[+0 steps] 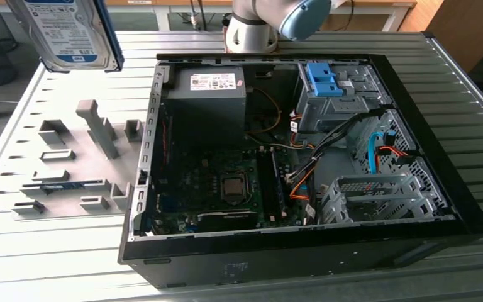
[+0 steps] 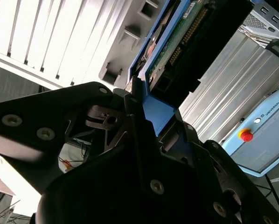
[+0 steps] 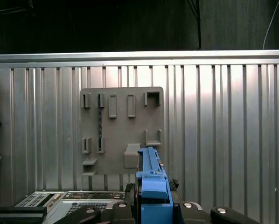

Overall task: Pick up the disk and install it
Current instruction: 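Pick up the disk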

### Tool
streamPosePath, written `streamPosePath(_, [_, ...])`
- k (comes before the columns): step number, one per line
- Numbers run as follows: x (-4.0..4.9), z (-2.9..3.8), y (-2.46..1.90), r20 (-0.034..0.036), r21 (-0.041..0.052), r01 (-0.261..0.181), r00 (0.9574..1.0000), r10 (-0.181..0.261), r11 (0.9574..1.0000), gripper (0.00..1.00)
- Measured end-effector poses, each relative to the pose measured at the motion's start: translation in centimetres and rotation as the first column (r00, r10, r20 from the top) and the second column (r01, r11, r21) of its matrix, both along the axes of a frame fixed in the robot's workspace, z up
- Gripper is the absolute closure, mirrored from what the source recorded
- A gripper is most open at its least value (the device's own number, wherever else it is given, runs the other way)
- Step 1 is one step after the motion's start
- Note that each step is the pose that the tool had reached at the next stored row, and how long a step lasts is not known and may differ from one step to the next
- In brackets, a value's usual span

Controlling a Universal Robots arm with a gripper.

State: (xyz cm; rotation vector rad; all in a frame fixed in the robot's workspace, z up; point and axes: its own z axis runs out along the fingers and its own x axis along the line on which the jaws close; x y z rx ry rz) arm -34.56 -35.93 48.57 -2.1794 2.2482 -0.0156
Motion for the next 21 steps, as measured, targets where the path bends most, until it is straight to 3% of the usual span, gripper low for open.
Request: streamPosePath(21, [4.31, 0.0, -0.01, 0.0001, 0.0001, 0.0, 1.0, 0.0, 1.0, 0.64])
